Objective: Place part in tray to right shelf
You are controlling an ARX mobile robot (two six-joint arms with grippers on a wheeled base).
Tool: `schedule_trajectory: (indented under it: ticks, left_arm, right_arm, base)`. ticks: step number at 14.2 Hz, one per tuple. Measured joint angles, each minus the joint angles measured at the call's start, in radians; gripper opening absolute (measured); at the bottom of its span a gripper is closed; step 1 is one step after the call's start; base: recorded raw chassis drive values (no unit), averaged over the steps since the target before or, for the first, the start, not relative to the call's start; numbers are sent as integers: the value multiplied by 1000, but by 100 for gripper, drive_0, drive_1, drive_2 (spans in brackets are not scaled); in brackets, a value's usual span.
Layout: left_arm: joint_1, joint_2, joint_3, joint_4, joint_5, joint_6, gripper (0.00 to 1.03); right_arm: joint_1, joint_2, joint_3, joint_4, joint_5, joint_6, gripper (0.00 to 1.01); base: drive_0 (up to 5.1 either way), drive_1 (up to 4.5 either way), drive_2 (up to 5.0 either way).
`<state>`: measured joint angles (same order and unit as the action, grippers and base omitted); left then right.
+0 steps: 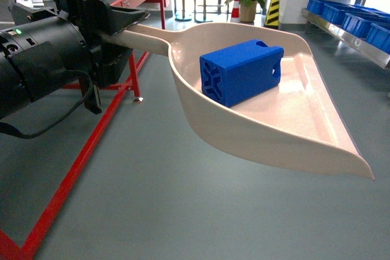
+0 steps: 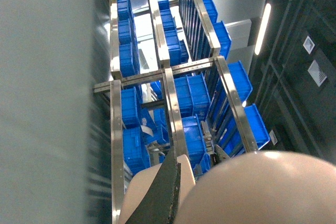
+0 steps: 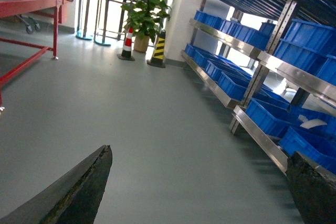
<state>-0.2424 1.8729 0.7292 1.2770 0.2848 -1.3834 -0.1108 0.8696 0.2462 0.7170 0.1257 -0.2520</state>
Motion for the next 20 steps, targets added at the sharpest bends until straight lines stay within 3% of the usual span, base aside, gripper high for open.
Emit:
schedule_trajectory:
  ticks: [20]
  left_arm:
    - [0, 0, 0, 6, 0, 0, 14]
  right_arm:
    - [0, 1, 0, -2, 0, 0, 98]
  base:
    - [6, 418, -406]
